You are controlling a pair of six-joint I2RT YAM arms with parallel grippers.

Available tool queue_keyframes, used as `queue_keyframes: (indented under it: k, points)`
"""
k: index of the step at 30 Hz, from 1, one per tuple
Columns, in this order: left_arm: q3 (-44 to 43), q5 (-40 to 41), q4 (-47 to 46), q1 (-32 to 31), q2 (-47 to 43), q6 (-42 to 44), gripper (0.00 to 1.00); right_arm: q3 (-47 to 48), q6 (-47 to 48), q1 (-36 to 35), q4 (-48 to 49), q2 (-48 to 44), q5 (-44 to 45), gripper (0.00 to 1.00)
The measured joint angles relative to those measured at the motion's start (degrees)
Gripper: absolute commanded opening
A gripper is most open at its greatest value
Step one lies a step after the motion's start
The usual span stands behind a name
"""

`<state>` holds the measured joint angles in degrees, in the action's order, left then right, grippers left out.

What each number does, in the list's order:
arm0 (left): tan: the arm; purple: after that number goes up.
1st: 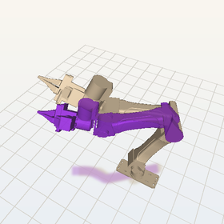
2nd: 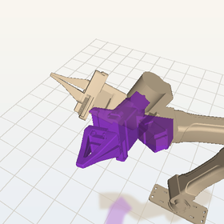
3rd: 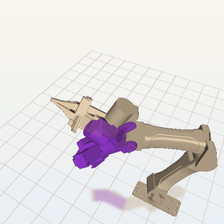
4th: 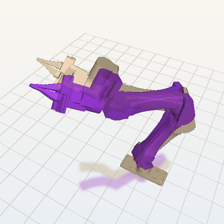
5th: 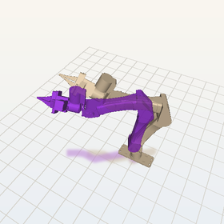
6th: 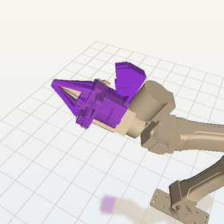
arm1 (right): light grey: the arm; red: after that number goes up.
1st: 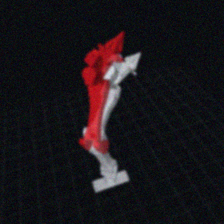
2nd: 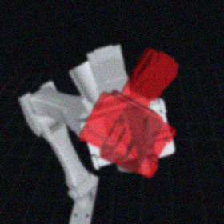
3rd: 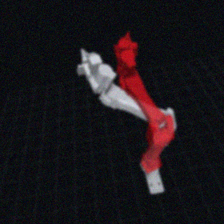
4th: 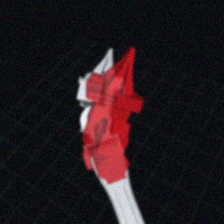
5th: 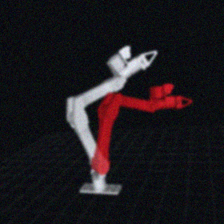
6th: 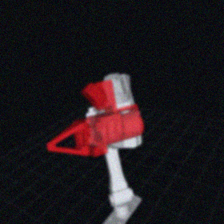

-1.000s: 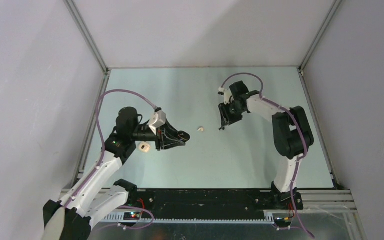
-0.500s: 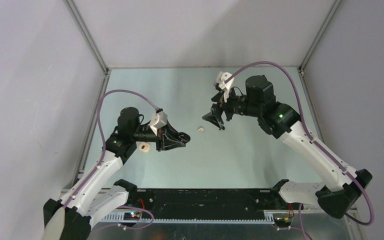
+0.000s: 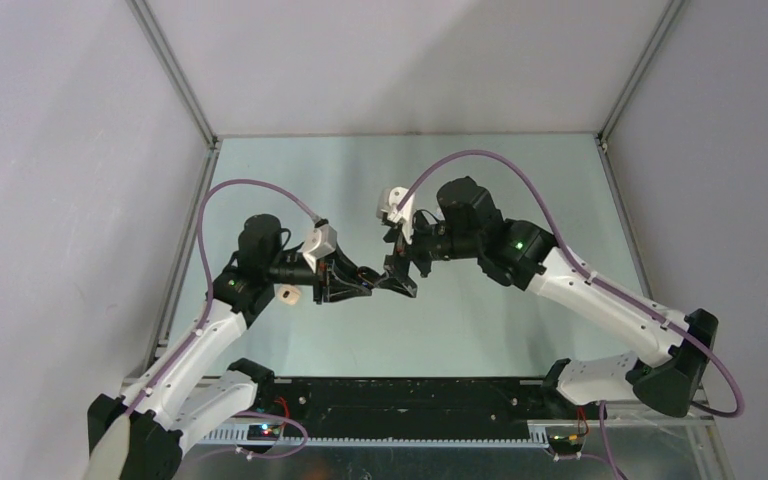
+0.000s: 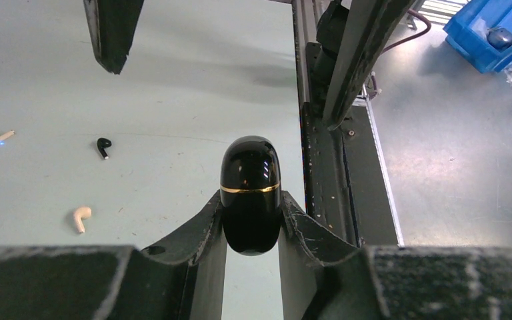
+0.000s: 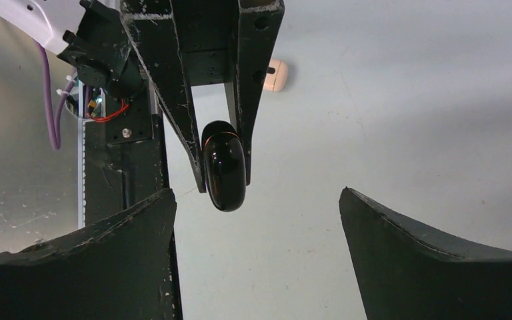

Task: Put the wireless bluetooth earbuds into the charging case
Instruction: Open the charging case to the charging case.

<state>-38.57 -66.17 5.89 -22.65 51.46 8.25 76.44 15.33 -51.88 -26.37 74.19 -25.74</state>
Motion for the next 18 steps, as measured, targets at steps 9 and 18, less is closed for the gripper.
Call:
queue_keyframes:
  k: [9,18]
  points:
    - [0.0,0.0,0.9,0.0,0.0,0.9,0.00,-1.0,0.0,-0.9,0.0,1.0,2.7,0.97]
    - [0.0,0.2,1.2,0.0,0.0,0.9,0.00,-1.0,0.0,-2.4,0.2,3.2,7.8,0.97]
